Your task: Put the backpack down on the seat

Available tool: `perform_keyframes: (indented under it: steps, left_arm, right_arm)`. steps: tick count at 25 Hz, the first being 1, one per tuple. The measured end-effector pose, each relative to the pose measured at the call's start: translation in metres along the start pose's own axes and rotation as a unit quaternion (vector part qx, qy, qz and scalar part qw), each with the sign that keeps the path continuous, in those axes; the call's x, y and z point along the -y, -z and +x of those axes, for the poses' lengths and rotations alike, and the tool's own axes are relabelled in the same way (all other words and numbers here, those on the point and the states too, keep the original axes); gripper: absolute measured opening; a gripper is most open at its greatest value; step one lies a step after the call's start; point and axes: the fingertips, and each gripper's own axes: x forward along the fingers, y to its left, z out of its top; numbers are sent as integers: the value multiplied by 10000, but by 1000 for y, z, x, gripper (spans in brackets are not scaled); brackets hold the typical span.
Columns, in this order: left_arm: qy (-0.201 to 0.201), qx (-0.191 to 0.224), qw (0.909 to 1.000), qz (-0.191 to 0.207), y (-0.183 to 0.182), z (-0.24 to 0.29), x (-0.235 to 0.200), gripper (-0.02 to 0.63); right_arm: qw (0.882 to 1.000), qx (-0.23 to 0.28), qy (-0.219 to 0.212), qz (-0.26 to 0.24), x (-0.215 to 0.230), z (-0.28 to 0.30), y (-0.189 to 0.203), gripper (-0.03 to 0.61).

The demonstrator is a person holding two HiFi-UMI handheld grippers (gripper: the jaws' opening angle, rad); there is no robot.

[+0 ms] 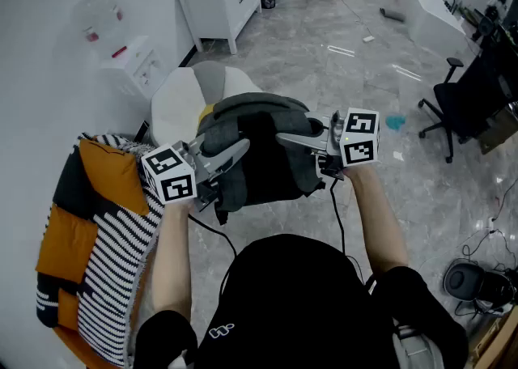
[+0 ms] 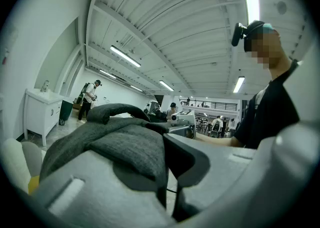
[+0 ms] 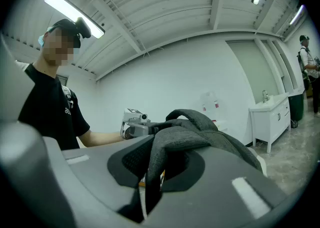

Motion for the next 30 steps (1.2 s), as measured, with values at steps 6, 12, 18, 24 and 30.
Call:
perform_keyframes:
  steps: [6,12,18,24,30]
  left_arm:
    - [-42,-43,9999,128,8,3,-9,34]
    - [-238,-154,9991,329,7,17,3,34]
    - [-501,-277,9977,370,3,51,19,35]
    - [-606,-361,9966,432,2,29,10,35]
    - [-710,-475,9952,468,2,56,26,35]
  right_arm:
    - [10000,-2,26,-53,9,3,12,46]
    - [9996,271,-93,12,2,-15,3,49]
    - [9992,361,-193,42,2,-52,1,51]
    - [9989,392,-250,-39,2,-27,0,51]
    - [9986,419,-324,-87,1,-59,-3,52]
